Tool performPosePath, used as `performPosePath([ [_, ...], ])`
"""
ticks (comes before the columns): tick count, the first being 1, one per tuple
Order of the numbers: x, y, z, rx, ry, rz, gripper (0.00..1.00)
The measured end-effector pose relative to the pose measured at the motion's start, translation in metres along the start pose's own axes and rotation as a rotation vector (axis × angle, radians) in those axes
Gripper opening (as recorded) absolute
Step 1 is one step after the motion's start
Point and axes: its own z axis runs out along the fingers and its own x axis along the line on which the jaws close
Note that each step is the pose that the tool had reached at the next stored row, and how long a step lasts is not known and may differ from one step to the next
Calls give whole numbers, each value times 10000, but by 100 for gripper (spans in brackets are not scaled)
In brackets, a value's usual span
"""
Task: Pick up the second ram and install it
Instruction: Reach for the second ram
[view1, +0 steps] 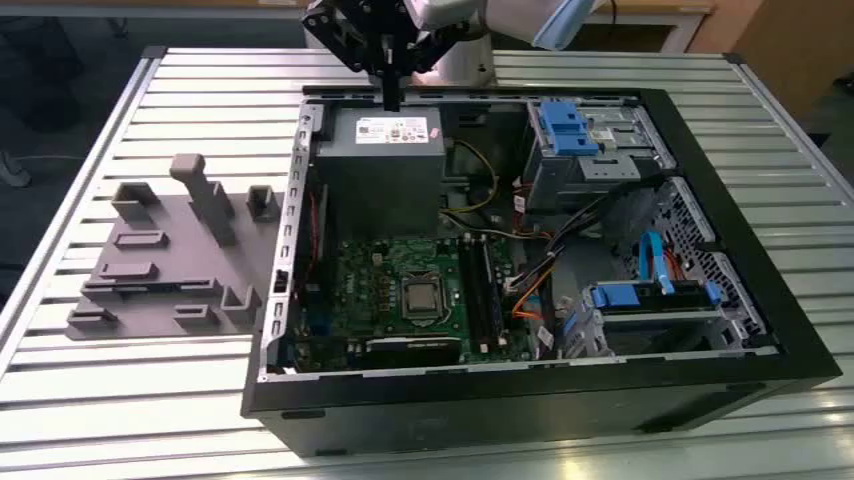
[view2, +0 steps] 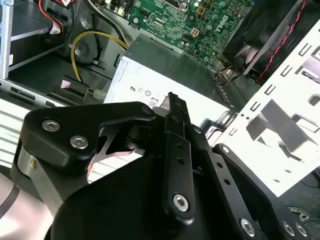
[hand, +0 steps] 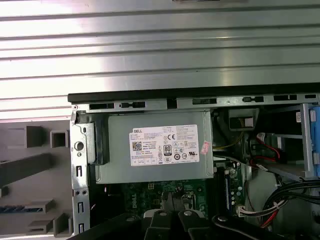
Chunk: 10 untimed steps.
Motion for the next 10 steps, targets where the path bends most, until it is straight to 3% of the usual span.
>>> performPosePath([
  [10,0,0,0,0,0,1,11],
])
